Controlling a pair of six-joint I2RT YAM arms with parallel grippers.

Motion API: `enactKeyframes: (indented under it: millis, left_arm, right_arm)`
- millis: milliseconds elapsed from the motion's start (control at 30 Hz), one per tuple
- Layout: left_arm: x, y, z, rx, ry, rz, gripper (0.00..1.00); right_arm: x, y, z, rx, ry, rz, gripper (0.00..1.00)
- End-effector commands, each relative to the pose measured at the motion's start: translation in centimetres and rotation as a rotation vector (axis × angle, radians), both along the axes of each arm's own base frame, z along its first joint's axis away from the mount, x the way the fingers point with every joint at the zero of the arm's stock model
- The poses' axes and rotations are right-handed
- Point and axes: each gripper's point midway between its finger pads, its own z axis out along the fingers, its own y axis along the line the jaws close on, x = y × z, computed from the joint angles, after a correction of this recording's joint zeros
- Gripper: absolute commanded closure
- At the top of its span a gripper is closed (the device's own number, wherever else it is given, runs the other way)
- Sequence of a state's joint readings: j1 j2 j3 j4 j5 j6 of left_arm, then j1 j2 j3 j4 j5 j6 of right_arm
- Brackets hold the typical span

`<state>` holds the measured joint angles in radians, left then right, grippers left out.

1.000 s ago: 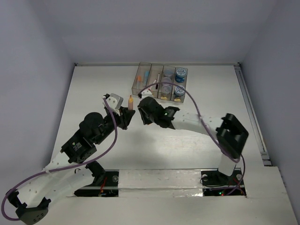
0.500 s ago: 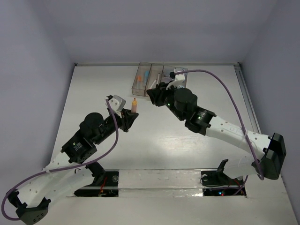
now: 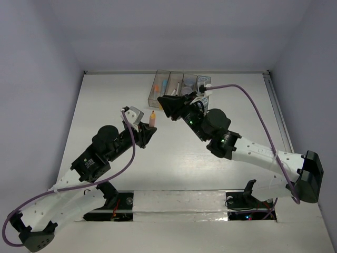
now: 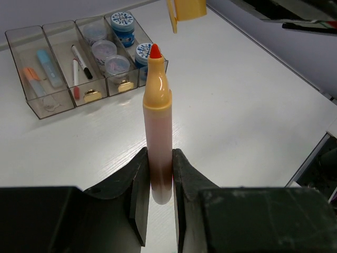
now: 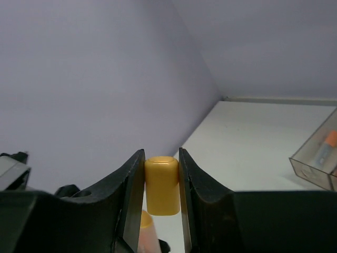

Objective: Sort the stationery into containers
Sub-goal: Close the pen cap on the pen.

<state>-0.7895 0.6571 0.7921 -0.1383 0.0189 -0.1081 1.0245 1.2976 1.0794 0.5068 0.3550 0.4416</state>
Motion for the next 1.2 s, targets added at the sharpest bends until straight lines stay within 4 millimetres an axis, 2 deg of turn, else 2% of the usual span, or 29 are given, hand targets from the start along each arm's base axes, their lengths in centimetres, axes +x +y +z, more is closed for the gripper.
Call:
enactKeyframes:
  millis: [0,100,267,567,1167]
  left_arm:
    - [0.2,-0.3,1.3,-0.035,-0.043,-0.01,1.0]
    - [0.3,-0.4,1.2,-0.03,-0.038,-0.008,1.0]
    - [0.3,-0.4,1.2,-0.031,-0.038,-0.011,1.0]
    - [0.3,-0.5,1.1,-0.029,-0.036,-0.011,1.0]
    - [0.5,-0.1,1.3,-0.035,-0.041,0.013,1.0]
  right_arm:
    - [-1.1,-0.7,4.3,0.166,-0.091,-0.006,1.0]
    - [-1.4,-0.1,4.7,0.169,-0.096,0.009,1.0]
    - [-1.9,0.9,4.0,0.172,-0.104,0.034,1.0]
    - [-1.6,1.9,3.8,0.158,-0.105,0.046,1.0]
    - [-2.3,3.0,0.0,0.112,-0.058,0.053,1.0]
